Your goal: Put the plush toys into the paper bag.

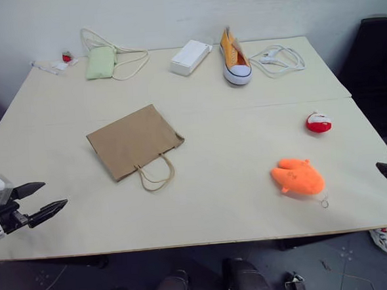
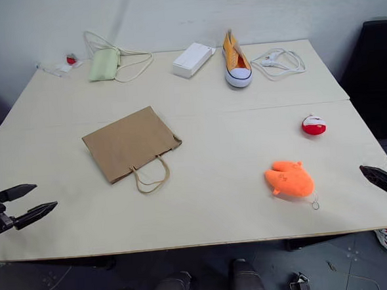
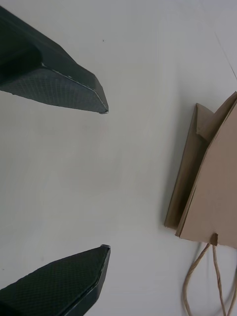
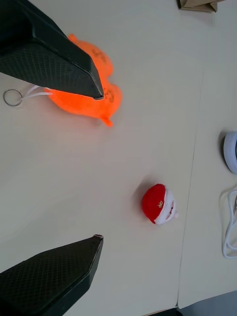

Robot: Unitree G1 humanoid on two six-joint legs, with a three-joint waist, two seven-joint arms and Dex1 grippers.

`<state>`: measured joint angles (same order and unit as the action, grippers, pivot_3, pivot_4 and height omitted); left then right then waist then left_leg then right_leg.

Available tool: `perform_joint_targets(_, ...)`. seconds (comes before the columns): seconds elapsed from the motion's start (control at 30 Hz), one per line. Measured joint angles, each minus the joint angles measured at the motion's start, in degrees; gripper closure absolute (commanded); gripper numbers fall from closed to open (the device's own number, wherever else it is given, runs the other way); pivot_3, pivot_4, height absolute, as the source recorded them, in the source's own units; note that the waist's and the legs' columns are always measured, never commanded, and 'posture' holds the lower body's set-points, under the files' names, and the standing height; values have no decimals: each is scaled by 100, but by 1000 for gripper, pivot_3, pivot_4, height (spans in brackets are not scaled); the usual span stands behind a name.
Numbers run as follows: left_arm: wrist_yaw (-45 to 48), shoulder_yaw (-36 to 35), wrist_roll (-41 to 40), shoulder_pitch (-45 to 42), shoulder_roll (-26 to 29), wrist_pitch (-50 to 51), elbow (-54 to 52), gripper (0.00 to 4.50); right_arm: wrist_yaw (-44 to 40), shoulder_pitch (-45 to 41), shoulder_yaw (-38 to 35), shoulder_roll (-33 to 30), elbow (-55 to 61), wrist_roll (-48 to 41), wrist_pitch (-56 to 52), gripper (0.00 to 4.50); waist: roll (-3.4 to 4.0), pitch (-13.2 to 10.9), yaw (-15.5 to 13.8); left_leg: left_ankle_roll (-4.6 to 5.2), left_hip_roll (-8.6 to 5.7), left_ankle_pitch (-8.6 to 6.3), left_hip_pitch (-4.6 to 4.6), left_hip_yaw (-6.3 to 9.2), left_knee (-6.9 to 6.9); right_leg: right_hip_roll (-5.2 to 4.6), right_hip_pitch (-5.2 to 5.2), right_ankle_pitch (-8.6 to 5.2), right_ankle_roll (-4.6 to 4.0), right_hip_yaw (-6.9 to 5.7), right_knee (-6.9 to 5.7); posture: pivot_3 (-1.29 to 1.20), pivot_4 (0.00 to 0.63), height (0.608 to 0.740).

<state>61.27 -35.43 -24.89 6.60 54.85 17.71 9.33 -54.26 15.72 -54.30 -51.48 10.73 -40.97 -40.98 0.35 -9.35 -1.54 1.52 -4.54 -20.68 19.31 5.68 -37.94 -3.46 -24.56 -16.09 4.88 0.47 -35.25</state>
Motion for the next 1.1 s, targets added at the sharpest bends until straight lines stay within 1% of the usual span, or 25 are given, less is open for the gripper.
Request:
perform_joint_targets(0.47, 71, 15, 91, 105, 6, -145, 78, 36, -131, 55, 189, -1, -218, 220, 348, 0, 5, -3, 12, 0, 0, 0, -2, -1, 0, 0, 1, 0, 0, 1, 0, 0, 150, 740)
perform_joint_targets(0.67, 152, 156, 138, -38, 38, -233, 74, 36, -118, 69, 190, -1, -170, 275, 377, 0, 5, -3, 9, 0, 0, 0, -3, -1, 0, 0, 1, 0, 0, 1, -1, 0, 150, 740)
perform_joint_targets(0.8, 262, 531, 114, -478, 67, -152, -212, 36, 197, -282, 333, -5, 389, 229, 288, 0, 6, -4, 9, -7, 0, 3, -4, -1, -2, 0, 1, 0, 0, 1, -8, 0, 150, 740)
perform_joint_targets(0.9, 476, 962, 104, -828, 211, -194, -527, 36, 436, -618, 567, -31, 967, -39, 52, 0, 10, -5, 12, -27, 0, 13, -4, 0, -1, 1, 0, 0, 0, 0, -8, 0, 150, 740)
perform_joint_targets(1.03, 777, 1856, 349, -1534, 269, -465, -720, 36, 502, -874, 1163, -181, 1906, -664, -373, 0, 18, -11, 11, -27, 0, 14, 1, 0, -1, 2, -2, 0, 0, -2, -4, 0, 150, 740)
perform_joint_targets(1.1, 832, 2400, 612, -2061, 241, -701, -734, 36, 515, -1087, 1599, -267, 2378, -907, -465, 0, 9, -16, 7, -27, 0, 14, 3, 1, -6, 2, -2, 1, 1, -3, -4, 0, 150, 740)
